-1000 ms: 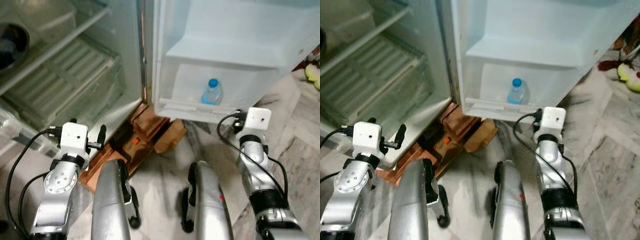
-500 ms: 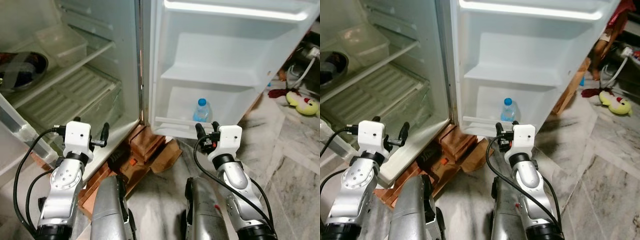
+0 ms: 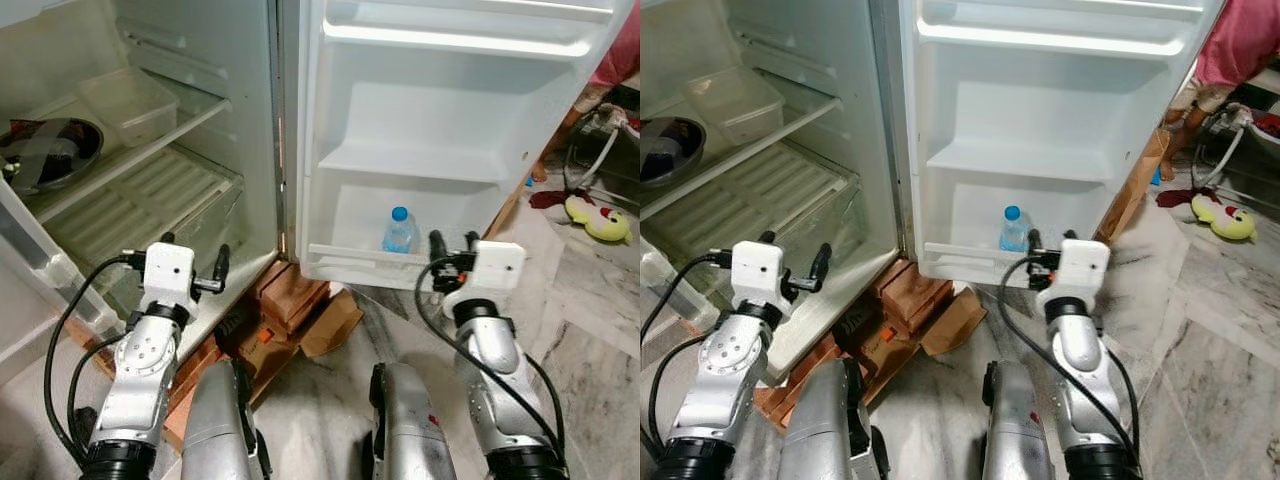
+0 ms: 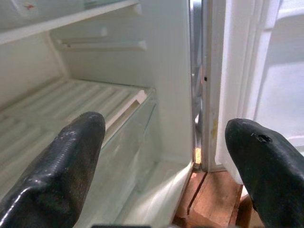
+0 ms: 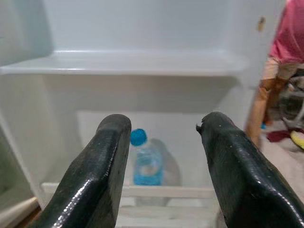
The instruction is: Restocking fridge
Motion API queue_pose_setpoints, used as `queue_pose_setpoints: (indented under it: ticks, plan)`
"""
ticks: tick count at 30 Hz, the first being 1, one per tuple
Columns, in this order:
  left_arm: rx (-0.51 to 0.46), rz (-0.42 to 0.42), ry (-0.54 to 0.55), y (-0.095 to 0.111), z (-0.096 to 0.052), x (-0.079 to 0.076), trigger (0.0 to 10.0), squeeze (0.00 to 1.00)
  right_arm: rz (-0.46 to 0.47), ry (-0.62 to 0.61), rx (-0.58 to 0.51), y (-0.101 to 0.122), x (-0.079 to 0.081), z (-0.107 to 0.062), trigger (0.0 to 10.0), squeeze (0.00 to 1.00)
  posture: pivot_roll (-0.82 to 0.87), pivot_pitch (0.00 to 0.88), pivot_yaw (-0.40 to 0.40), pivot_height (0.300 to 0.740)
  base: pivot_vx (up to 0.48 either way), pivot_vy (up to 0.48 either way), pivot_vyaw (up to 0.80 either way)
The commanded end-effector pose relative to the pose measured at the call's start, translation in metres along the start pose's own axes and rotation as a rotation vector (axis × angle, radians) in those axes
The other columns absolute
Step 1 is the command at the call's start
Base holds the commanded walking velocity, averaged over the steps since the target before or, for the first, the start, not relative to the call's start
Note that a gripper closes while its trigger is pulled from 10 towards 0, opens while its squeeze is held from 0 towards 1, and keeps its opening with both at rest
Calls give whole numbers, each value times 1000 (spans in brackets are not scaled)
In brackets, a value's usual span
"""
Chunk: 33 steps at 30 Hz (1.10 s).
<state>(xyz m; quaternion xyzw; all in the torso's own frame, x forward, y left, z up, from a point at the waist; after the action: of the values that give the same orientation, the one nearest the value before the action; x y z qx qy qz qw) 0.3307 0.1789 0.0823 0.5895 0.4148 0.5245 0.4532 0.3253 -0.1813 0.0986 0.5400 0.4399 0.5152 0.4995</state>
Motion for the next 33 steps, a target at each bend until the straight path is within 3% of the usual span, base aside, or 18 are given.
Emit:
queue_pose_setpoints:
  ticks: [1, 17, 26, 27, 28, 29, 33]
  plan:
    - [-3, 7, -4, -1, -1, -3, 10000, 0, 2, -14, -25, 7, -3, 0, 10000, 0, -6, 0, -12, 644, 0, 0, 0]
    - [2, 5, -3, -6, 1, -4, 10000, 0, -9, -24, -10, 3, -8, 3, 10000, 0, -6, 0, -30, 739, 0, 0, 0]
    - [-6, 11, -16, -3, 8, -10, 10000, 0, -19, -24, -11, 5, -5, 10, 10000, 0, -15, 0, -27, 740, 0, 0, 0]
    - [-3, 13, -16, -4, 8, -10, 10000, 0, -5, -38, -2, 3, -7, 10, 10000, 71, -17, 0, -28, 740, 0, 0, 0]
    - [-3, 12, -16, -4, 8, -10, 10000, 0, 0, -42, 2, 3, -8, 10, 10000, 71, -17, 0, -28, 740, 0, 0, 0]
    - [-3, 10, -18, -4, 8, -10, 10000, 0, 15, -37, 7, 1, -8, 9, 10000, 1000, -19, 0, -29, 740, 0, 0, 0]
    - [0, 5, -26, -6, 8, -13, 10000, 0, 36, -61, 29, -4, -13, 7, 10000, 1000, -22, 0, -29, 740, 0, 0, 0]
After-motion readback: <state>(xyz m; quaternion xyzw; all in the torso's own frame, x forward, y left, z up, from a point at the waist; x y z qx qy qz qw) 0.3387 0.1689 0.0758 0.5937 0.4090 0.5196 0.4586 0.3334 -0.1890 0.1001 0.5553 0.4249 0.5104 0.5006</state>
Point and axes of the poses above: a point about 5 cm out from each wrist's last joint towards the gripper, its own z axis pointing out of the wrist towards the gripper, its own y axis along the axis of the wrist's last joint, x = y × z, the point moved 6 cm from there along z, pointing out of the wrist towards the gripper, and after that the axes turned 4 degrees about z, right-handed, at the moved point
